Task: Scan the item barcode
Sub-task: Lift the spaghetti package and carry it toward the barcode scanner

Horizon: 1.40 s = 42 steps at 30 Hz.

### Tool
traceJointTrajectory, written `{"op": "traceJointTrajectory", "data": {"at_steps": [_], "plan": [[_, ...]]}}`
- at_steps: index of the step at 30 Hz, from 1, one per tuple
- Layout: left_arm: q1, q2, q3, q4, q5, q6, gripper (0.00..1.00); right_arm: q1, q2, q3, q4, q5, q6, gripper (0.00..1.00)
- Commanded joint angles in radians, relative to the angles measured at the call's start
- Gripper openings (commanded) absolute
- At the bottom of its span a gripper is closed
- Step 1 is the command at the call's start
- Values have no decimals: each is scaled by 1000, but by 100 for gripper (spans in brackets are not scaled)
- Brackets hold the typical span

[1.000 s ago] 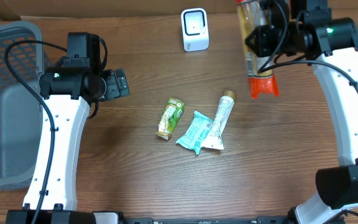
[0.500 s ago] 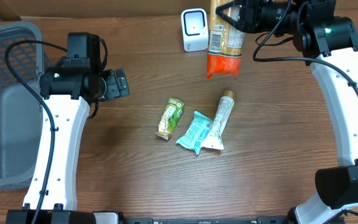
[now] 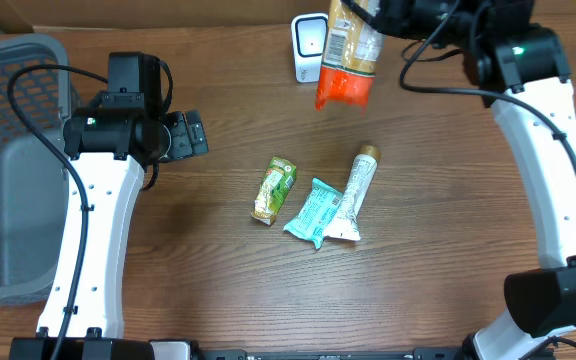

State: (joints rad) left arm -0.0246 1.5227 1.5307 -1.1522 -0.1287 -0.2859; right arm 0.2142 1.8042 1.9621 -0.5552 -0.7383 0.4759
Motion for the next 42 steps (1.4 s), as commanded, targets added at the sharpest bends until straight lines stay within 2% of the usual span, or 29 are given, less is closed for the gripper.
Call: {"op": "traceJointTrajectory", "data": {"at_steps": [1,7,8,9,22,26,34,42], "plan": [[-2,4,-6,1,-9,-6,100,113,-32,55,31,448,-218,4],[-2,4,-6,1,-9,-6,100,242,54,55,84,883,-500,4],[-2,4,-6,1,-9,-6,99,264,114,55,140,960,-624,4],[-2,4,-6,1,-9,-6,100,269,136,55,163,977,-662,4],[-2,4,-6,1,-9,-6,99,271,381,55,513,1036,-1178,4],[-2,4,-6,1,-9,-6,99,272,431,55,608,992,-1252,4],[-2,4,-6,1,-9,-6,99,284,520,55,698,962,-1307,4],[-2,4,-6,1,-9,-6,100,301,589,55,740,962,-1598,4]]}}
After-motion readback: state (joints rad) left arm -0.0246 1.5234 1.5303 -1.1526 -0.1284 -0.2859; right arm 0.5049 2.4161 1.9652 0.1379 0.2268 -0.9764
